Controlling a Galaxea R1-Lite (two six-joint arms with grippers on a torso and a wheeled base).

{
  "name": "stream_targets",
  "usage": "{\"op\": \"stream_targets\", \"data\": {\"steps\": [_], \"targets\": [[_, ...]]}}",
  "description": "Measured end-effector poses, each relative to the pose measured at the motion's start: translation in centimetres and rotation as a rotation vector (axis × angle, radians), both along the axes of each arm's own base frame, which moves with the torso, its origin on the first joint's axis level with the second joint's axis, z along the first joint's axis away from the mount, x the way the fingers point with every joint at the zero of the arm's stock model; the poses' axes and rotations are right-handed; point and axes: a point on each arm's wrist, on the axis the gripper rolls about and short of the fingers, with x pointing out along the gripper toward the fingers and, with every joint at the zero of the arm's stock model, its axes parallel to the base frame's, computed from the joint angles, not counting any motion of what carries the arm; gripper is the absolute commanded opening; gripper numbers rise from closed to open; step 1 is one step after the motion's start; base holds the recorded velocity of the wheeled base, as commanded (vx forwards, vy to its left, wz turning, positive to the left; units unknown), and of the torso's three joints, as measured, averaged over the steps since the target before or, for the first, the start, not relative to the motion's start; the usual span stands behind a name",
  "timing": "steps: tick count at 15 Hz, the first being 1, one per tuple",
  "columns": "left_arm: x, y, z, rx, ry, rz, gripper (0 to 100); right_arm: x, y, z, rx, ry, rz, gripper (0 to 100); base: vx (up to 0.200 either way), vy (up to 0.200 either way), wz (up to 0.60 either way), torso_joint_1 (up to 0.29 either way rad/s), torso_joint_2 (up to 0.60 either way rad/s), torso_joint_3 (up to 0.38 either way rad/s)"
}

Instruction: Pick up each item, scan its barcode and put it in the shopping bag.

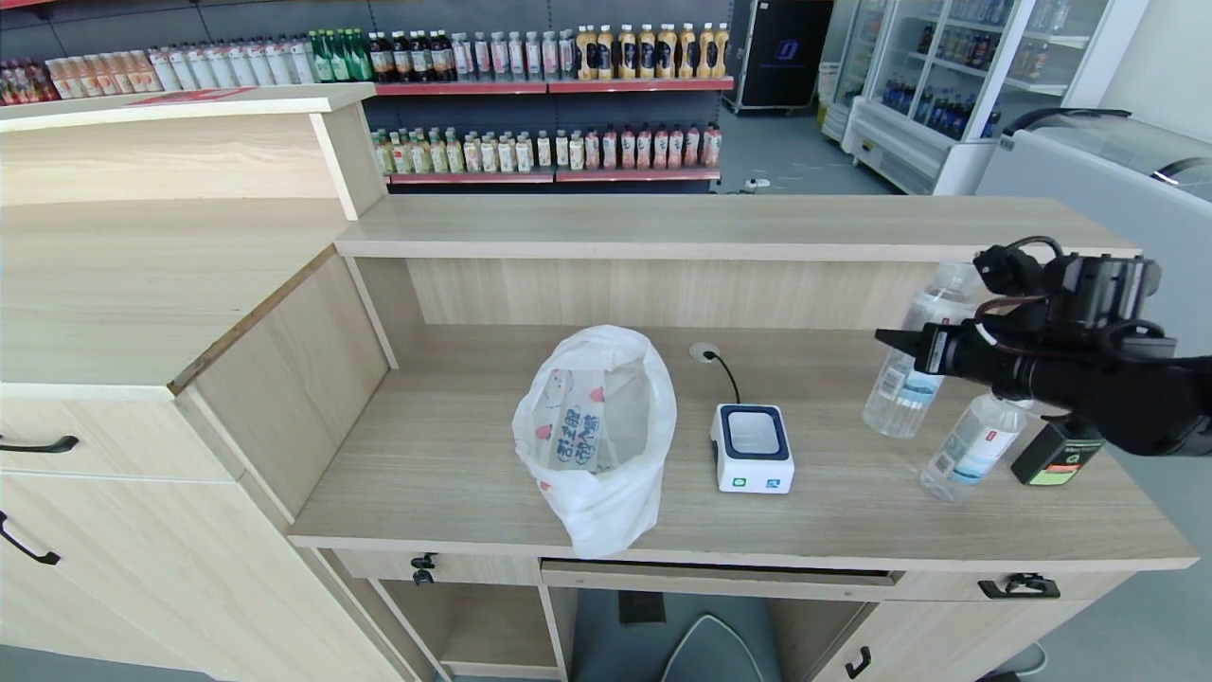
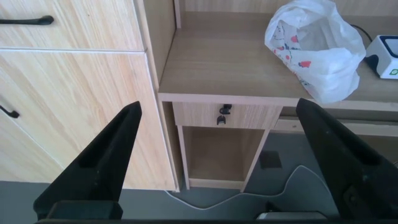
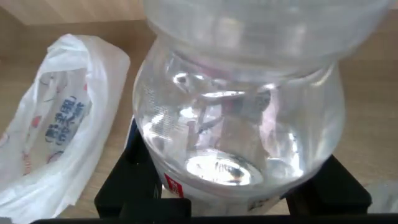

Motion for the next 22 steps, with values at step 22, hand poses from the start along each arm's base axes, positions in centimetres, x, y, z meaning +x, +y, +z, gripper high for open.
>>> {"op": "stream_targets", "data": {"steps": [22], "targets": [[0.0,0.0,0.0,0.0,0.0,0.0,100,-18.6,9.1,9.9,0.415,0.097,1.098,0,0.0,0.0,0.0,0.0,0.0,0.0]]}}
